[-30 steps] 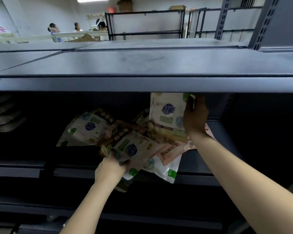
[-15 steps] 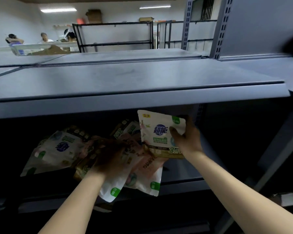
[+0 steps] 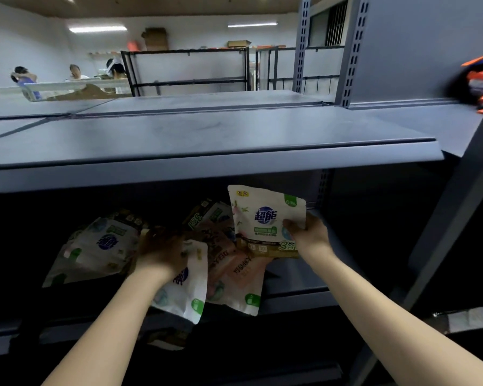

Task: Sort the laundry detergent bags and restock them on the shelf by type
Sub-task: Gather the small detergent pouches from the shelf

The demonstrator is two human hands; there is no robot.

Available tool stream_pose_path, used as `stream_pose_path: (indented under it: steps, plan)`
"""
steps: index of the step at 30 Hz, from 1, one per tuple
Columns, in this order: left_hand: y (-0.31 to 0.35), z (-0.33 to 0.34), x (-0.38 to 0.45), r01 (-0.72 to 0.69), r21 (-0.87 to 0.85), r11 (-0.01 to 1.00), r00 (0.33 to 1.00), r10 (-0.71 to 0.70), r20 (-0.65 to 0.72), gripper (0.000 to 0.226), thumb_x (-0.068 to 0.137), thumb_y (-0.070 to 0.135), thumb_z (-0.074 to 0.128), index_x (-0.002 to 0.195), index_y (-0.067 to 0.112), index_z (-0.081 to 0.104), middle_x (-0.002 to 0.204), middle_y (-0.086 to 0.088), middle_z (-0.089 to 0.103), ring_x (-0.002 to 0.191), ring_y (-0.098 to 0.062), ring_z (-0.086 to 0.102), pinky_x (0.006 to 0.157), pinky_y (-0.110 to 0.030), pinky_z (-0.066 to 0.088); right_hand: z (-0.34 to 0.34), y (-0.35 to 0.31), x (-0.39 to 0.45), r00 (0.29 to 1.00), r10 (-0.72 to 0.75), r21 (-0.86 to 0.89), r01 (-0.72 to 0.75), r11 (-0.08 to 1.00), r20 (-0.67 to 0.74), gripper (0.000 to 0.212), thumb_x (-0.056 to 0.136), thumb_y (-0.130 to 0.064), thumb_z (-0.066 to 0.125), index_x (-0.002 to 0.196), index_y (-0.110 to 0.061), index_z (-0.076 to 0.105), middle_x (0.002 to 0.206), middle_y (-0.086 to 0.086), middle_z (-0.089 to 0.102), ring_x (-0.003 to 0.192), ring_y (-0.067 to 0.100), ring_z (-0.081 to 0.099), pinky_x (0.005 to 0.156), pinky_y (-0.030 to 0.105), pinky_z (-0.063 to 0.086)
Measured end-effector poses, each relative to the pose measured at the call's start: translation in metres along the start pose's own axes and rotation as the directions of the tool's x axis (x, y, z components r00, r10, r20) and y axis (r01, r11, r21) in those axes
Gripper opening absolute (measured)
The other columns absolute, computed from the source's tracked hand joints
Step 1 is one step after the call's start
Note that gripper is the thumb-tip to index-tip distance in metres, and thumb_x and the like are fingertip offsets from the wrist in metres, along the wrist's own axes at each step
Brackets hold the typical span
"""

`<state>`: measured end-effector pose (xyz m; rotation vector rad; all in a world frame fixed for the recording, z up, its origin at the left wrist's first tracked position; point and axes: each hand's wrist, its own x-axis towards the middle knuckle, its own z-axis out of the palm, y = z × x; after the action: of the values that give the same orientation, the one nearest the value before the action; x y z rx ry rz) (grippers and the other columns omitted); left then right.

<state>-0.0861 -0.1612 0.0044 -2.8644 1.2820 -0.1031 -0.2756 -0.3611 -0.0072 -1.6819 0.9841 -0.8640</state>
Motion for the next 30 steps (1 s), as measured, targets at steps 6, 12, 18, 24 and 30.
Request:
stream_pose_path:
  steps: [6,12,18,24,30]
  plan:
    - [0.017,-0.043,-0.042,-0.002,-0.034,0.999,0.999,0.001,-0.052,0.036,0.093,0.028,0.045,0.128,0.022,0.046,0.122,-0.007,0.058,0.106,-0.024,0.055,0.077,-0.029,0.042,-0.032,-0.020,-0.032,0.977,-0.165,0.050,0.173,0.984,-0.134,0.013,0.092,-0.018,0.058,0.101,-0.009,0.063,0.087,0.002,0.064,0.077,0.013,0.060,0.057,0.017,0.045]
    - [0.056,-0.052,-0.076,-0.178,-0.445,0.877,0.973,0.089,-0.213,0.030,0.091,0.020,0.046,0.120,0.027,0.050,0.097,0.006,0.066,0.079,-0.014,0.060,0.062,-0.029,0.044,-0.084,-0.023,-0.070,0.868,-0.415,-0.152,0.387,0.910,-0.272,0.008,0.095,-0.016,0.052,0.092,-0.013,0.059,0.073,-0.008,0.060,0.067,0.006,0.056,0.057,0.016,0.046]
    - [0.119,-0.059,-0.101,-0.394,-0.602,0.695,0.896,0.143,-0.422,0.008,0.088,0.018,0.051,0.083,0.025,0.051,0.075,0.009,0.066,0.071,-0.013,0.063,0.064,-0.043,0.052,-0.149,-0.021,-0.098,0.580,-0.633,-0.353,0.530,0.771,-0.513,0.033,0.091,-0.035,0.045,0.091,-0.008,0.064,0.080,0.003,0.066,0.067,0.026,0.060,0.062,0.033,0.048]
    - [0.192,-0.102,-0.119,-0.557,-0.639,0.531,0.813,0.191,-0.550,0.010,0.081,0.026,0.044,0.085,0.023,0.053,0.073,0.007,0.067,0.070,-0.015,0.065,0.063,-0.044,0.053,-0.233,-0.037,-0.106,0.378,-0.635,-0.362,0.580,0.730,-0.674,0.028,0.093,-0.026,0.050,0.095,-0.004,0.066,0.082,-0.004,0.062,0.069,0.007,0.060,0.060,0.025,0.051]
    - [0.261,-0.134,-0.124,-0.648,-0.664,0.373,0.756,0.209,-0.620,0.010,0.083,0.024,0.046,0.087,0.022,0.055,0.078,0.006,0.070,0.074,-0.017,0.068,0.064,-0.048,0.055,-0.306,-0.056,-0.088,0.350,-0.502,-0.260,0.550,0.794,-0.791,0.029,0.091,-0.025,0.057,0.105,0.000,0.065,0.092,-0.002,0.063,0.078,0.007,0.062,0.063,0.008,0.047]
